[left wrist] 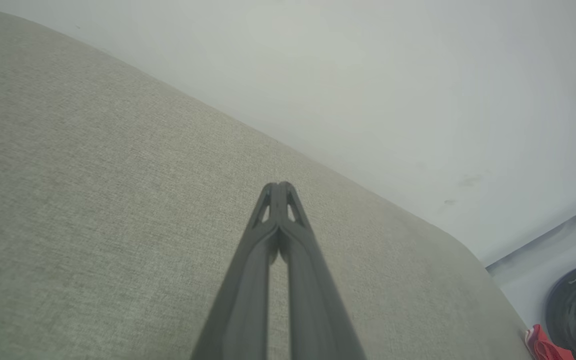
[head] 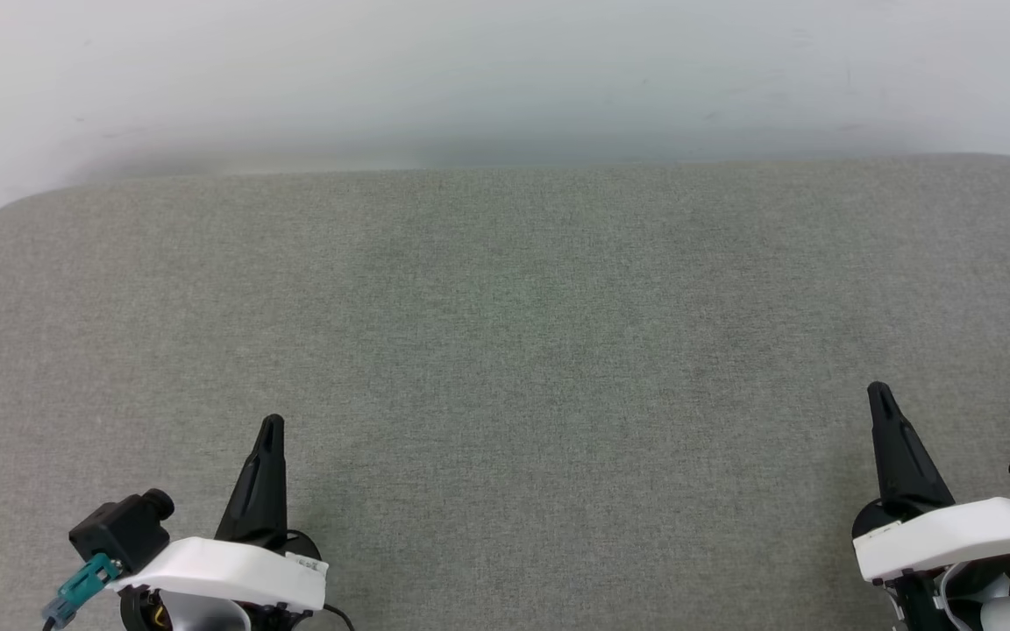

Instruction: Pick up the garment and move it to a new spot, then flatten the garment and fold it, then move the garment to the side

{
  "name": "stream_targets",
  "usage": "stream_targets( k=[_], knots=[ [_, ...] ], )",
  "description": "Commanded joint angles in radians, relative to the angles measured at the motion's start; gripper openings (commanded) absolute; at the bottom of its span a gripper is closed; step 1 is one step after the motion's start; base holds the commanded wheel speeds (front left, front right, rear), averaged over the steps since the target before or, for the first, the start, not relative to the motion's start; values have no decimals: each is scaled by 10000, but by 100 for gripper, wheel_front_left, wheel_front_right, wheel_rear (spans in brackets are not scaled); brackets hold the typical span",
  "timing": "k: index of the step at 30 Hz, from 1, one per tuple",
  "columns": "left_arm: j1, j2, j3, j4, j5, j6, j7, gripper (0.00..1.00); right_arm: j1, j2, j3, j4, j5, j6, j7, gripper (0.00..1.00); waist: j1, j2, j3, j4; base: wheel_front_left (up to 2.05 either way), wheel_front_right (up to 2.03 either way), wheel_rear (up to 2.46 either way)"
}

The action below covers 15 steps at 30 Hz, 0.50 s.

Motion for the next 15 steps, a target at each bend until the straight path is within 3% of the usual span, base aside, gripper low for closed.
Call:
stream_targets(
  k=[1, 15],
  knots=[
    [-240, 94, 44, -63, -476, -33, 90, 0, -215, 0, -54, -66, 455, -1, 65, 0, -1, 0, -18, -1, 0, 0, 0],
    [-377, 146, 153, 196, -2656, -49, 579, 0, -281, 54, -159, 176, 2543, -1, 459, 0, -1, 0, -160, -11, 0, 0, 0]
  ],
)
